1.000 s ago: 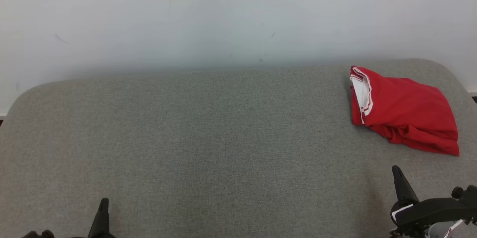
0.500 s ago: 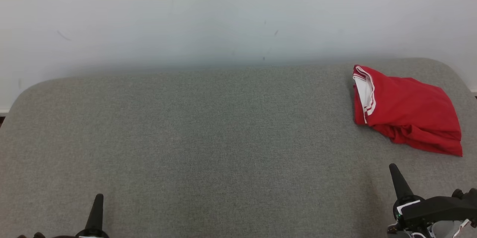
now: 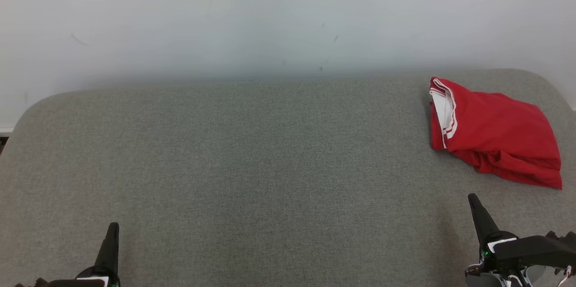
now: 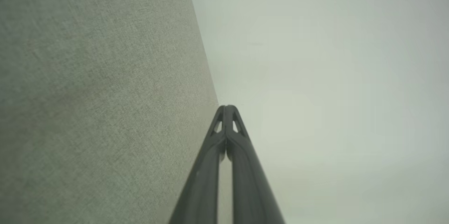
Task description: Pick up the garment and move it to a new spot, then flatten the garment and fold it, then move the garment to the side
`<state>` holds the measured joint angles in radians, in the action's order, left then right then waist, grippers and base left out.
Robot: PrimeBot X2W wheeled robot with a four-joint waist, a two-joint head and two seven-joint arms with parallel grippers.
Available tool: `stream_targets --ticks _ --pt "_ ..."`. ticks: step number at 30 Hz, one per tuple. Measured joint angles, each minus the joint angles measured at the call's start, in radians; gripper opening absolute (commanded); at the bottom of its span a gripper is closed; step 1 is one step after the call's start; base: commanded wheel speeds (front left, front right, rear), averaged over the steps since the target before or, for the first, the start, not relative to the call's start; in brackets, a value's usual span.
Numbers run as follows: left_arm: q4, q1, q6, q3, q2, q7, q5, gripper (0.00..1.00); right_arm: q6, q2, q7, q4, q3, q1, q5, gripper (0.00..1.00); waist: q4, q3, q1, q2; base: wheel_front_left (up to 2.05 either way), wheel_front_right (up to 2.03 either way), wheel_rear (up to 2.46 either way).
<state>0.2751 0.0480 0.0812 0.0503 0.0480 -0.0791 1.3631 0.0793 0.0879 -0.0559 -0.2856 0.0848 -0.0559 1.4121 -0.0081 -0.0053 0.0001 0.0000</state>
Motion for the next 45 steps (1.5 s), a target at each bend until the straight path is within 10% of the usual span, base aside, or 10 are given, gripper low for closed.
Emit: stream_targets --ticks 15,45 --pt "0.022 0.026 0.043 0.039 -0.009 -0.035 0.226 0.00 0.037 -0.040 -0.059 -0.010 0.047 -0.020 0.181 0.00 0.008 0.007 0.0000 0.0000 0.00 0.00 0.00" --pt "0.024 0.040 0.043 0.039 -0.011 -0.035 0.231 0.00 0.041 -0.043 -0.059 -0.011 0.048 -0.034 0.189 0.00 0.008 0.007 -0.0001 0.0000 0.00 0.00 0.00"
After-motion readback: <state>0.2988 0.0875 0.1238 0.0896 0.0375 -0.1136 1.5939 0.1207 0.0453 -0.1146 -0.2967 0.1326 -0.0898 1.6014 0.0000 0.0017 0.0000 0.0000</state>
